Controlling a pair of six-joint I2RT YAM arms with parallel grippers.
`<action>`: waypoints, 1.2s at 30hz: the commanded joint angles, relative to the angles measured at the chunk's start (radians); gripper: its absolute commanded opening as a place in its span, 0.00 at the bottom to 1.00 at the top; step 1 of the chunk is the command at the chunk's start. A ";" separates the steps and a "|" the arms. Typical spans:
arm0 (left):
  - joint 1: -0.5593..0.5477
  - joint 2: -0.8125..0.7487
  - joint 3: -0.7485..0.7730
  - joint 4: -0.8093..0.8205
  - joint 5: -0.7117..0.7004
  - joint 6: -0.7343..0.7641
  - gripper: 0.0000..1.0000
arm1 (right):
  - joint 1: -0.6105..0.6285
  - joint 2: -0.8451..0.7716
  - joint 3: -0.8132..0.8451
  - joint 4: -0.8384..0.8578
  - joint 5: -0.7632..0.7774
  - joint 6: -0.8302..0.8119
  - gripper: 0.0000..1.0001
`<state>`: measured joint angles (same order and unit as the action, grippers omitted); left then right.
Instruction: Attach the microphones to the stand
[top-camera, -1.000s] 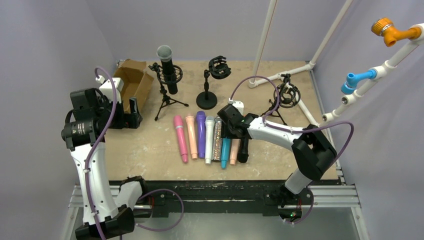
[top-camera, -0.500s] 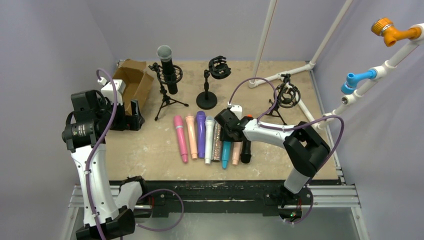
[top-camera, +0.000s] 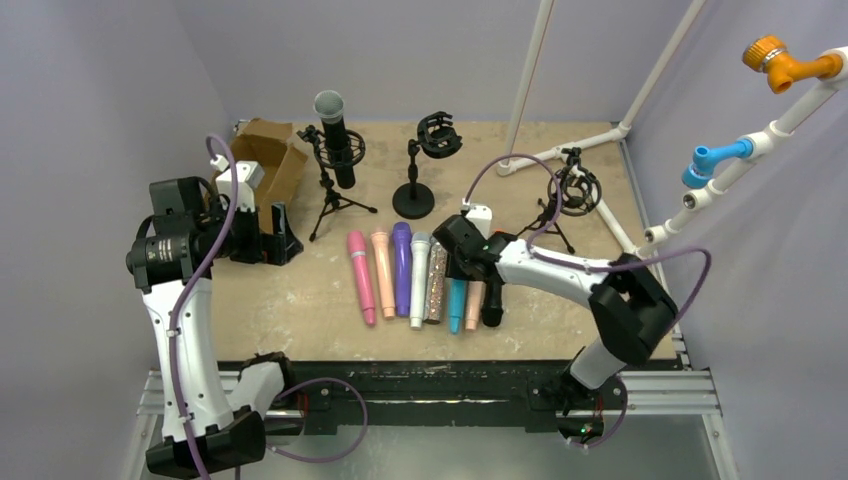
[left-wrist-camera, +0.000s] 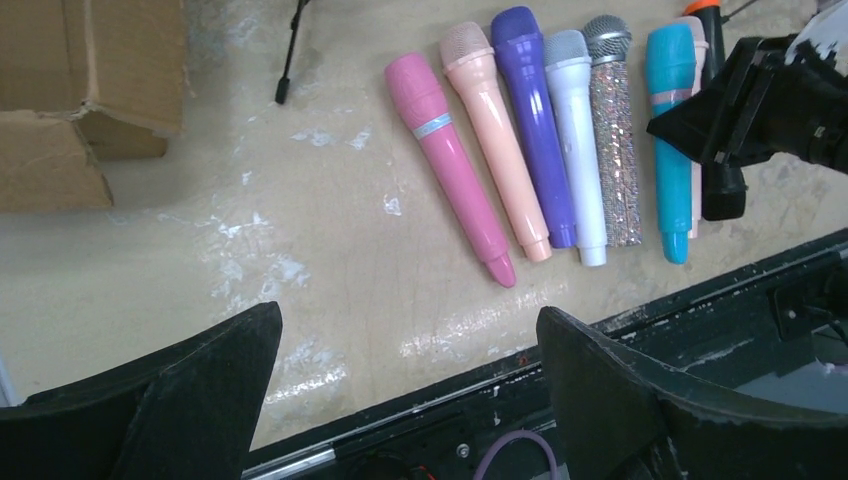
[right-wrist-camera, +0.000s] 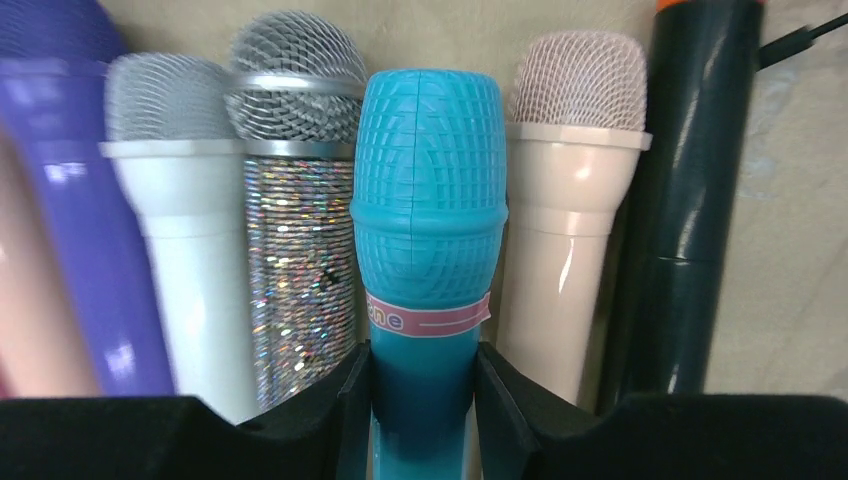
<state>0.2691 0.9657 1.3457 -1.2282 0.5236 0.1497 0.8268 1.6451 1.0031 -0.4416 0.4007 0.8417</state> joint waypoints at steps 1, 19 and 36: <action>-0.048 0.002 0.080 -0.064 0.080 0.035 1.00 | 0.016 -0.210 0.085 -0.044 0.090 0.037 0.16; -0.107 0.031 0.211 -0.177 0.310 0.105 1.00 | 0.151 -0.309 0.609 0.133 0.085 -0.375 0.00; -0.144 0.036 0.161 -0.094 0.349 0.090 1.00 | 0.047 -0.033 0.896 0.489 0.023 -0.816 0.00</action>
<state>0.1333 1.0008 1.5223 -1.3651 0.8639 0.2283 0.9592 1.6245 1.9167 -0.1837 0.4717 0.1436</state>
